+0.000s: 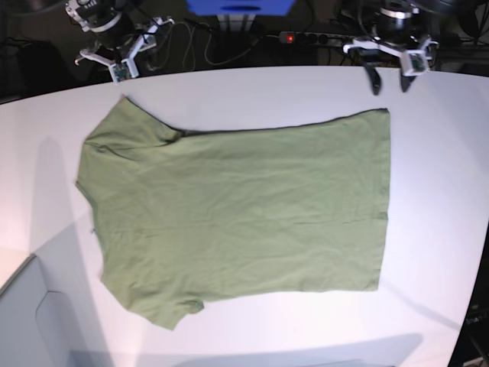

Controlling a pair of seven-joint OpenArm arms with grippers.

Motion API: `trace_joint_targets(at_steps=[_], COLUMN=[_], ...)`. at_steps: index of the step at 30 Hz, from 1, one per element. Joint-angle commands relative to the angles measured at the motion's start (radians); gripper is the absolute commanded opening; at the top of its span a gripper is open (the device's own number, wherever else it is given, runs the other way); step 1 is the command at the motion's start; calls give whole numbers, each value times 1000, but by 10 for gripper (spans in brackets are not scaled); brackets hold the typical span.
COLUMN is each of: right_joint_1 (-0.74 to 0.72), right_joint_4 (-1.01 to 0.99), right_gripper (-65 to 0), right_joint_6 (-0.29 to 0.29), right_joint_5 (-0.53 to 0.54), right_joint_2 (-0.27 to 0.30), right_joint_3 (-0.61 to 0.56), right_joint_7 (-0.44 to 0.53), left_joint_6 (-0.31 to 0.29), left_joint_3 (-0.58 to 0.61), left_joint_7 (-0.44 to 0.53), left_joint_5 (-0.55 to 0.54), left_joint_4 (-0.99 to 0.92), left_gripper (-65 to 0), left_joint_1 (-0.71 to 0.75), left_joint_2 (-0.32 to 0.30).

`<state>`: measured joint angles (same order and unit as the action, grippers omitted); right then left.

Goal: Fold the T-shirt properly
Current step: 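Move both grippers toward the corners of the shirt's nearest side edge, then close both grippers on the two corners of the green shirt's side edge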

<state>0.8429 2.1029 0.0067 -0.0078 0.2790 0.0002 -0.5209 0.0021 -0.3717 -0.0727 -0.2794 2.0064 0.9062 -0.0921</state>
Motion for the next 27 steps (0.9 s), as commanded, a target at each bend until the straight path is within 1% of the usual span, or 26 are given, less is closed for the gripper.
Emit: trace_joint_targets(at_steps=[1, 2, 4, 7, 10, 12, 16, 18, 22, 27], right_joint_1=[-6, -15, -26, -32, -46, -47, -47, -49, -49, -47], right_joint_4=[17, 17, 17, 15, 14, 14, 14, 14, 14, 14], right_gripper=[-351, -327, -299, -296, -296, -296, -296, -296, -296, -296], right_joint_6=[40, 59, 68, 68, 69, 69, 71, 71, 71, 71], right_joint_5=[-1, -1, -1, 1, -1, -1, -1, -1, -1, -1], right_joint_2=[4, 4, 3, -5, -17, -17, -17, -17, -17, -17], right_joint_3=[4, 4, 4, 4, 4, 4, 4, 4, 4, 4], right_joint_7=[9, -5, -18, -20, -26, -26, -26, -26, -26, -26], left_joint_6=[0, -1, -3, -3, -3, -3, -3, -4, -4, -4], left_joint_3=[-17, -40, -86, -141, -184, -194, -192, -186, -160, -158], left_joint_7=[-28, -80, -184, -315, -395, -416, -419, -419, -414, -419], left_joint_5=[-17, -42, -91, -168, -206, -203, -202, -209, -208, -211], left_joint_4=[4, -3, -12, -52, -94, -124, -215, -250, -296, -336], left_gripper=[-300, -300, -300, -300, -300, -300, -300, -300, -300, -300], left_joint_1=[-11, -45, -114, -206, -278, -310, -359, -381, -410, -436], left_joint_2=[-2, -2, -2, -2, -2, -2, -4, -22, -31, -30])
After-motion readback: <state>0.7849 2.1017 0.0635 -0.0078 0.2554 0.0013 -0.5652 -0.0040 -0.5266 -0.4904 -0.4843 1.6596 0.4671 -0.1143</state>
